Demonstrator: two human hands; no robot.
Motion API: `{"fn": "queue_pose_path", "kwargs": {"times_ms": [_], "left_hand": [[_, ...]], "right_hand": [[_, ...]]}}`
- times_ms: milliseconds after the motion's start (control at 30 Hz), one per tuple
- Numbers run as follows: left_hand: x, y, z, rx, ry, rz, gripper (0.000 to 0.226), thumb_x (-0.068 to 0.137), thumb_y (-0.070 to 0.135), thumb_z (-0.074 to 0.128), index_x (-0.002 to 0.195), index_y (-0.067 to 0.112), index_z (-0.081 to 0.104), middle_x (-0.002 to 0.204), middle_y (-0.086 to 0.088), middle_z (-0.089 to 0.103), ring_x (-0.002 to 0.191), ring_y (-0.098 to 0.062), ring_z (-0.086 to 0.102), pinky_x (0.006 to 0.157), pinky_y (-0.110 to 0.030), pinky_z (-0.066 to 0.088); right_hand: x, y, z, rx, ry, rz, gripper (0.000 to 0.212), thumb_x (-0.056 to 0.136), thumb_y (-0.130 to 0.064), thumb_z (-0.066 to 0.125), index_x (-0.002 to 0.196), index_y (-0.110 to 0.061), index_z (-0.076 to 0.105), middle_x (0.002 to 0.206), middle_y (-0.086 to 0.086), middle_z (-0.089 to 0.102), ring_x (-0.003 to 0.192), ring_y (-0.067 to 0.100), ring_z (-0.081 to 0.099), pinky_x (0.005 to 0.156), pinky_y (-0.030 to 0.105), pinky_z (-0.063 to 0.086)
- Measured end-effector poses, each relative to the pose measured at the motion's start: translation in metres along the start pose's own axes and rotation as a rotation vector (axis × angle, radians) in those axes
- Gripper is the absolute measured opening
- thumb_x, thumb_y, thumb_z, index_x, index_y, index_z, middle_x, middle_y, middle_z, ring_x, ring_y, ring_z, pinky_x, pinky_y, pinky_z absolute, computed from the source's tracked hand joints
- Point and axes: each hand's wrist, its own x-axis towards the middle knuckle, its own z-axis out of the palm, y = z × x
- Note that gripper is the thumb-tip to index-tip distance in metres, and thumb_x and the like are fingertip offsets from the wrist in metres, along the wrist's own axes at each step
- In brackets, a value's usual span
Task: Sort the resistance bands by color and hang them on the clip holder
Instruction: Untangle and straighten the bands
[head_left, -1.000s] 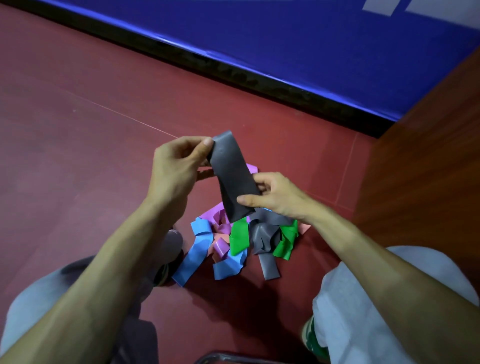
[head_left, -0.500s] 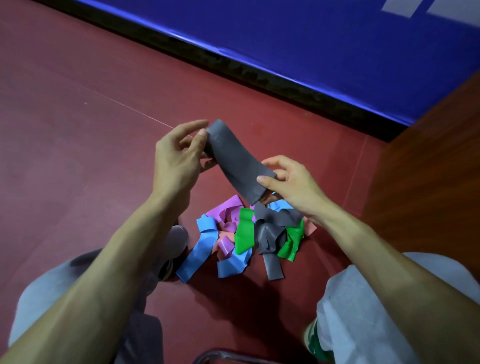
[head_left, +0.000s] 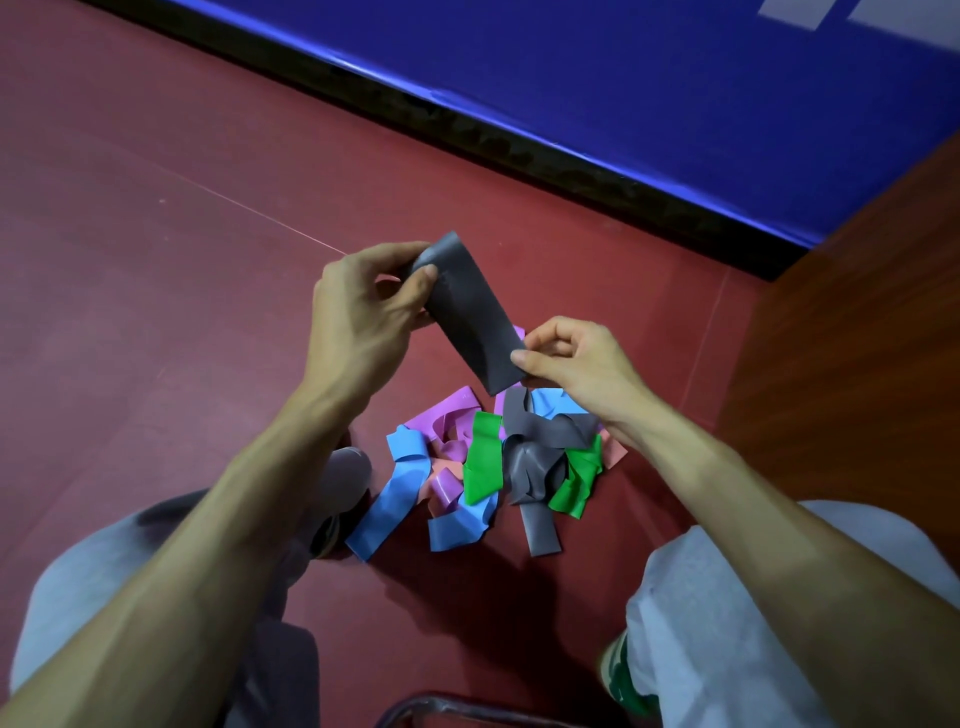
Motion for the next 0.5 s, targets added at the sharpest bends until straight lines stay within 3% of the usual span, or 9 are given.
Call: {"fn": "queue_pose_path", "kwargs": {"times_ms": [267,367,500], "left_hand": [[-0.0007,0.0019,-0.003,0.023,-0.023,0.047,0.024,0.092,0.006,0.059,0.109,0.02,0.067,0.085,0.002,0.067,0.078,-0.009,0.067,0.07,-0.025,0.059],[0.0003,0.0005,-0.004,0.06,-0.018,0.059,0.022,0.092,0.007,0.06,0.111,0.011,0.069,0.089,-0.002,0.069,0.076,-0.006,0.066,0.068,-0.019,0.057],[-0.0002,0.0016,-0.0043,0.158,-0.06,0.134,0.021,0.09,0.008,0.061,0.109,0.013,0.071,0.089,0.003,0.07,0.073,0.002,0.064,0.07,-0.015,0.054]], "right_hand": [[0.0015,0.0015,0.0011,0.009,-0.013,0.003,0.022,0.083,0.0,0.07,0.102,-0.009,0.064,0.075,0.006,0.067,0.06,0.006,0.064,0.064,0.022,0.057],[0.0022,0.0026,0.0015,-0.033,-0.005,-0.004,0.018,0.082,0.005,0.069,0.099,0.004,0.065,0.072,0.008,0.065,0.054,0.001,0.062,0.059,0.016,0.055],[0.0015,0.003,-0.0003,-0.155,-0.015,-0.045,0.015,0.08,0.001,0.072,0.093,-0.003,0.066,0.068,0.004,0.064,0.054,-0.001,0.06,0.06,0.015,0.051]]}}
